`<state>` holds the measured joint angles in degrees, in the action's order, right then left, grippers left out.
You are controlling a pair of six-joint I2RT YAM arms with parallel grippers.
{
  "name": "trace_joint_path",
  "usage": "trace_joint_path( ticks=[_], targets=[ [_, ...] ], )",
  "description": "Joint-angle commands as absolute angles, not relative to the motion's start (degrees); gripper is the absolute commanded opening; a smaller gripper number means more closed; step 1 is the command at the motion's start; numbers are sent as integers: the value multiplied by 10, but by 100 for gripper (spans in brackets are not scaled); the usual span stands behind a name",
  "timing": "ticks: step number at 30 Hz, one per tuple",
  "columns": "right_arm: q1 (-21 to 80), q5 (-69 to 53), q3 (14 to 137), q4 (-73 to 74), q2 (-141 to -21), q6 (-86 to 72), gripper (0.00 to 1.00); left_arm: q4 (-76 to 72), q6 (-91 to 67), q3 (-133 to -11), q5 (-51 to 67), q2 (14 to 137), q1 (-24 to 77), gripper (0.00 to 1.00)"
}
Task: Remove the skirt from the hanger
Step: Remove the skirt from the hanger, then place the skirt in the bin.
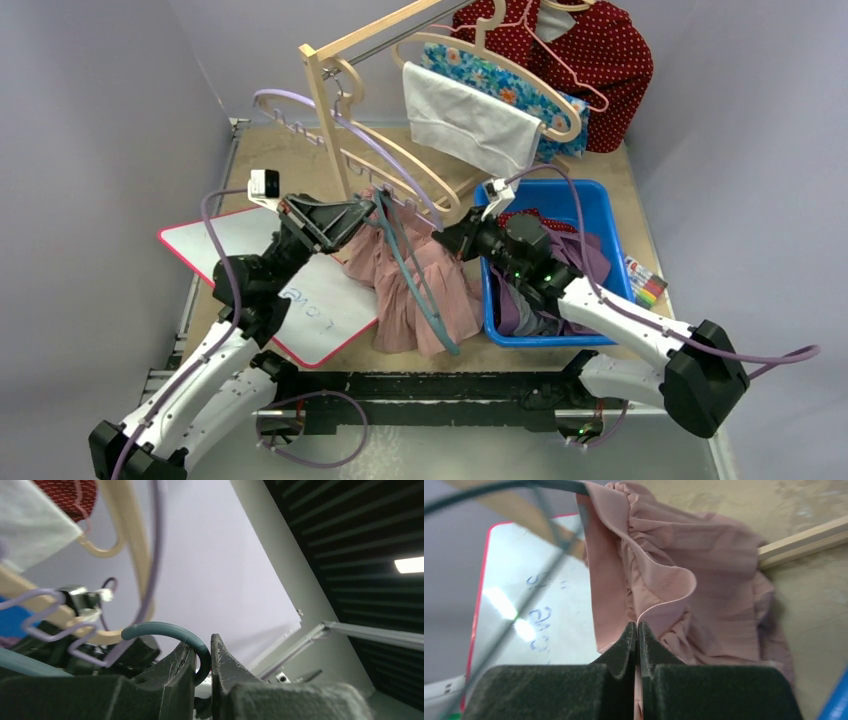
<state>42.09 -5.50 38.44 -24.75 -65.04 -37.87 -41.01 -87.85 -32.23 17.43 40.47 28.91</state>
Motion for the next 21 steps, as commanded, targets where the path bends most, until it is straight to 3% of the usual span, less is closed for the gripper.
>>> trace_joint_path(
  ticks=[1, 9, 16, 21],
  targets=[
    [367, -66, 412, -280, -651, -360, 0, -452, -865, -406, 246, 382, 286, 0],
    [346, -62, 433, -261, -671, -334, 0, -393, -804, -488, 315, 348, 286, 0],
    [345, -51, 448, -225, -632, -320, 0, -97, -591, -556, 279, 311, 286, 0],
    [345, -31, 471, -159, -578, -299, 0, -42, -534, -556, 251, 308, 286, 0]
  ],
)
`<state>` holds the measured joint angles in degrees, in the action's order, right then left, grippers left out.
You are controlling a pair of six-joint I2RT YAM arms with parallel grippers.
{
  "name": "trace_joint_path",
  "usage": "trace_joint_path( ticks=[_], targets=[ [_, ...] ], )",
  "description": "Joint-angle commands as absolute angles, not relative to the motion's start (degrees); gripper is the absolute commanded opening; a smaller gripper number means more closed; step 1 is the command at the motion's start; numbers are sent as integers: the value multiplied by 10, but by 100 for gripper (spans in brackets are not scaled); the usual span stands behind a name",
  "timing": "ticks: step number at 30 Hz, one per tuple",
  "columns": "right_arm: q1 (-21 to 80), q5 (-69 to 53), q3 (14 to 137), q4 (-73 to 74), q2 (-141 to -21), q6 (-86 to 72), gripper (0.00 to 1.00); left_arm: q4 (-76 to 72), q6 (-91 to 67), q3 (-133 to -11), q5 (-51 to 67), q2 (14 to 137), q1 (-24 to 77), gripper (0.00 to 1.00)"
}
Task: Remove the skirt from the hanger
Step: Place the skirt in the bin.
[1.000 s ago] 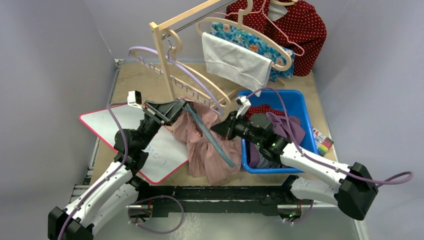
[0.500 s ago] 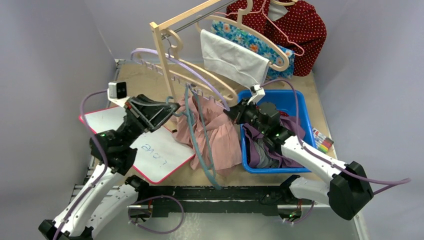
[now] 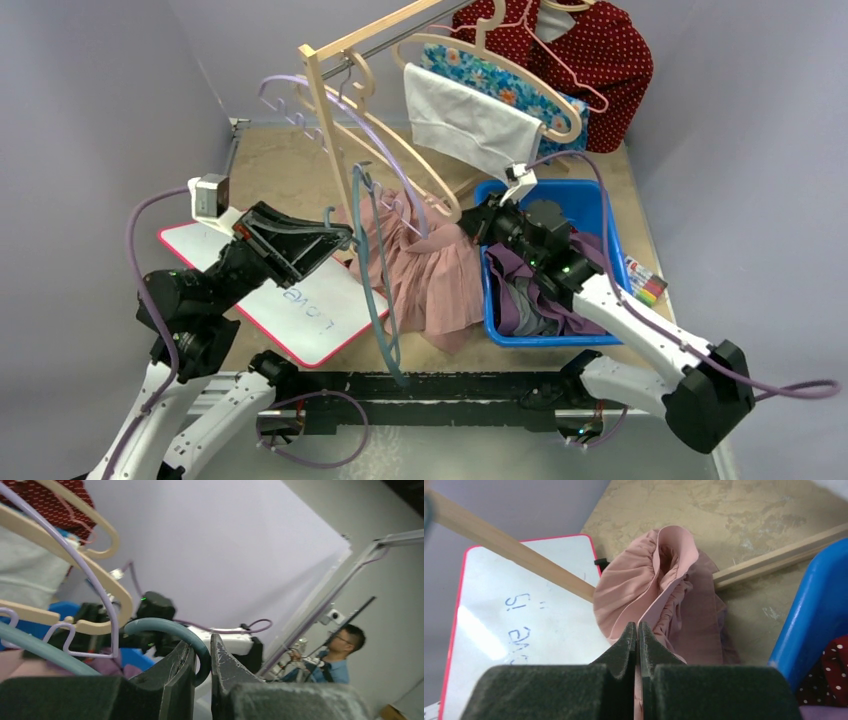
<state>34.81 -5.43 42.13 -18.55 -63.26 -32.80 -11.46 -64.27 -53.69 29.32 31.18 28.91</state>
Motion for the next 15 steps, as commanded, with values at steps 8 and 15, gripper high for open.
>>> trace_joint_path(
  ticks=[8, 15],
  targets=[
    [345, 0, 501, -15, -481, -258, 0, 65, -463, -532, 109, 279, 285, 0],
    [345, 57, 511, 98, -402, -243, 0, 44, -474, -490, 126, 297, 285, 0]
  ],
)
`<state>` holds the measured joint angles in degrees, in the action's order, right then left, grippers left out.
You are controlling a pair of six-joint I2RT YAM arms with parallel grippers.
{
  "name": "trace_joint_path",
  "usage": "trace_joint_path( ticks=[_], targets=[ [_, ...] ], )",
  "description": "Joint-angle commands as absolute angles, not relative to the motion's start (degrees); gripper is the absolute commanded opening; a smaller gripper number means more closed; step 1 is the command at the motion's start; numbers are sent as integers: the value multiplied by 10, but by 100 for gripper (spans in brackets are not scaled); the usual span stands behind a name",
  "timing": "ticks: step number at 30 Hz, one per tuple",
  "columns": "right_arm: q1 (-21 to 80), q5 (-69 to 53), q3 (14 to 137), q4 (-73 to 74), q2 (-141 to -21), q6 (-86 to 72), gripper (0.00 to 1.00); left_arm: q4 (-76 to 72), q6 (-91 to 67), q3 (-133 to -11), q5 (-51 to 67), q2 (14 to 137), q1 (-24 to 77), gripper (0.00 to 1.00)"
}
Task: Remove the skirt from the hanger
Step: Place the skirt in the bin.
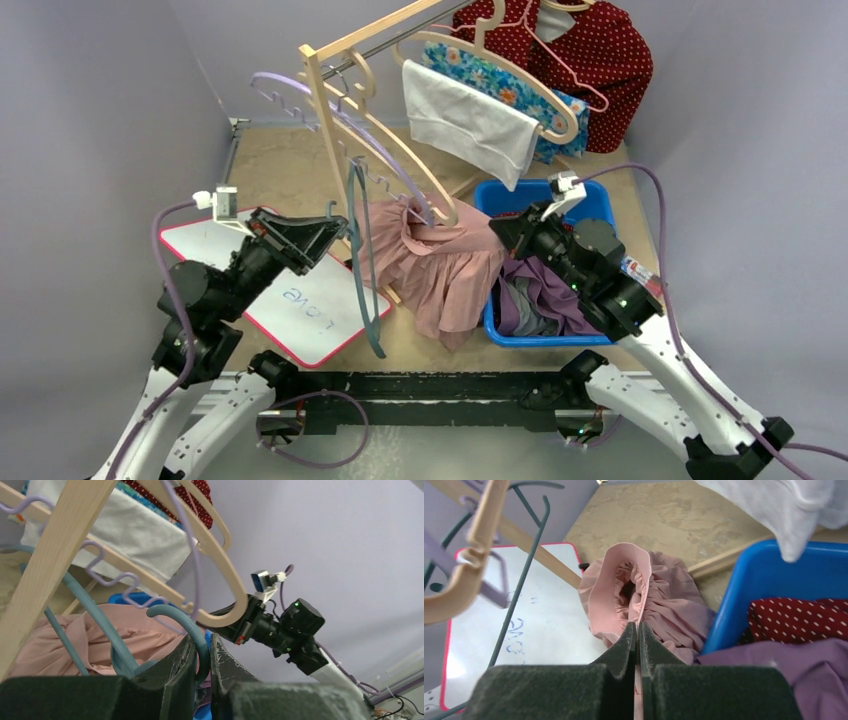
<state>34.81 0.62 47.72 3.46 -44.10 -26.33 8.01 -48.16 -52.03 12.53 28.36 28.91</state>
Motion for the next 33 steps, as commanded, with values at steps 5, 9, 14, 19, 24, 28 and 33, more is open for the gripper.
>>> trace_joint_path(
  ticks=[5, 9, 14, 19, 24, 28, 33],
  targets=[
    [345, 73, 512, 115, -381, -236, 0, -33, -525, -431, 195, 314, 285, 0],
    [345, 82, 537, 132, -386, -221, 0, -11, -517, -418, 205, 312, 285, 0],
    [345, 139, 626, 177, -380, -178, 0, 8, -505, -402, 212, 298, 285, 0],
    [345, 192, 756, 223, -390, -116, 0, 32, -493, -397, 200, 286, 285, 0],
    [345, 219, 908, 260, -414, -54, 0, 54, -476, -404, 192, 287, 285, 0],
    [345, 234, 1021, 269, -427, -5, 0, 71, -460, -412, 188, 287, 286, 0],
    [345, 256, 1080, 258, -429, 35, 0, 68, -454, -420, 189, 291, 285, 0]
  ],
)
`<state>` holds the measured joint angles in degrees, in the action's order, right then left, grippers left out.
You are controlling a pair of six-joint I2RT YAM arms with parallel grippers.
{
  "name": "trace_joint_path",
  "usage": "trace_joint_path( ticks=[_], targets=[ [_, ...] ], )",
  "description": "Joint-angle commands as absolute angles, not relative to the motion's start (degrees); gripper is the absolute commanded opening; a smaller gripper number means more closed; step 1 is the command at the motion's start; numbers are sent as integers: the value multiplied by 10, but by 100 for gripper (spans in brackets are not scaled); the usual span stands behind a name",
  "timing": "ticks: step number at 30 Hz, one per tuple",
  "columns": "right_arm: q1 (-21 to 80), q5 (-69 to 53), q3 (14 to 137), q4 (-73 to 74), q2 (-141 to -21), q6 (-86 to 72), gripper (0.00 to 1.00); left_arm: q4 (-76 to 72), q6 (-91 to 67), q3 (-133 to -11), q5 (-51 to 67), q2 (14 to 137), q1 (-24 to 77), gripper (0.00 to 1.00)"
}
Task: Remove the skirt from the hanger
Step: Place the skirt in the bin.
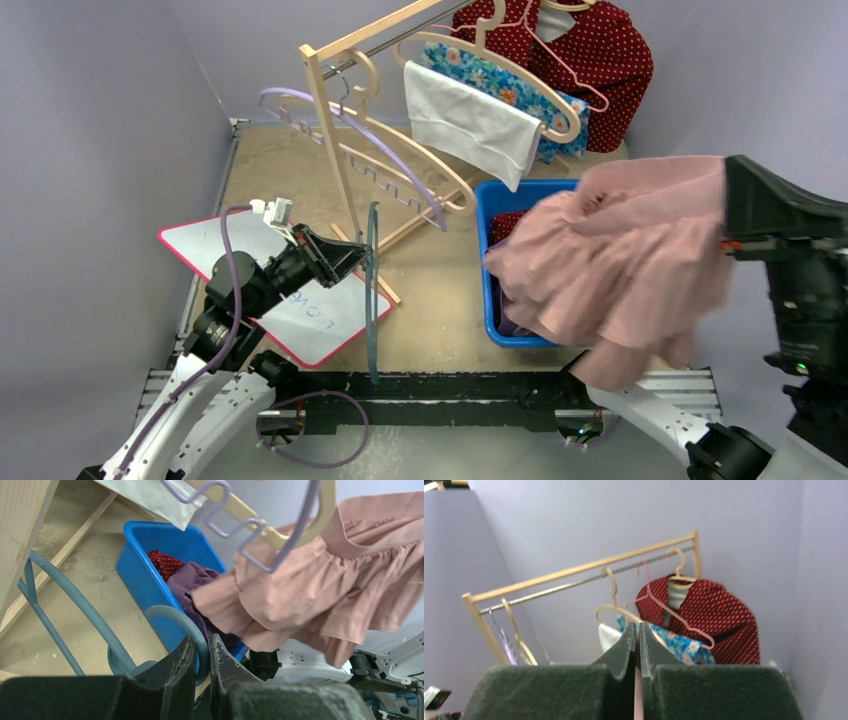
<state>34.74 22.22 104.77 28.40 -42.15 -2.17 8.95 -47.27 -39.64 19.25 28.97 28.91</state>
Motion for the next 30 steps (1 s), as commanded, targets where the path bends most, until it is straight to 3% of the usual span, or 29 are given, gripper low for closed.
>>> trace_joint_path(
  ticks=[1, 18, 30],
  targets=[
    [345, 257, 1083, 254, -431, 37, 0, 63, -456, -421, 190, 293, 285, 0],
    [345, 320, 888, 49, -494, 105, 0, 63, -442, -428, 188, 296, 285, 0],
    [345, 400, 783, 120, -418, 76, 0, 87, -432, -449, 183, 294, 285, 0]
  ],
)
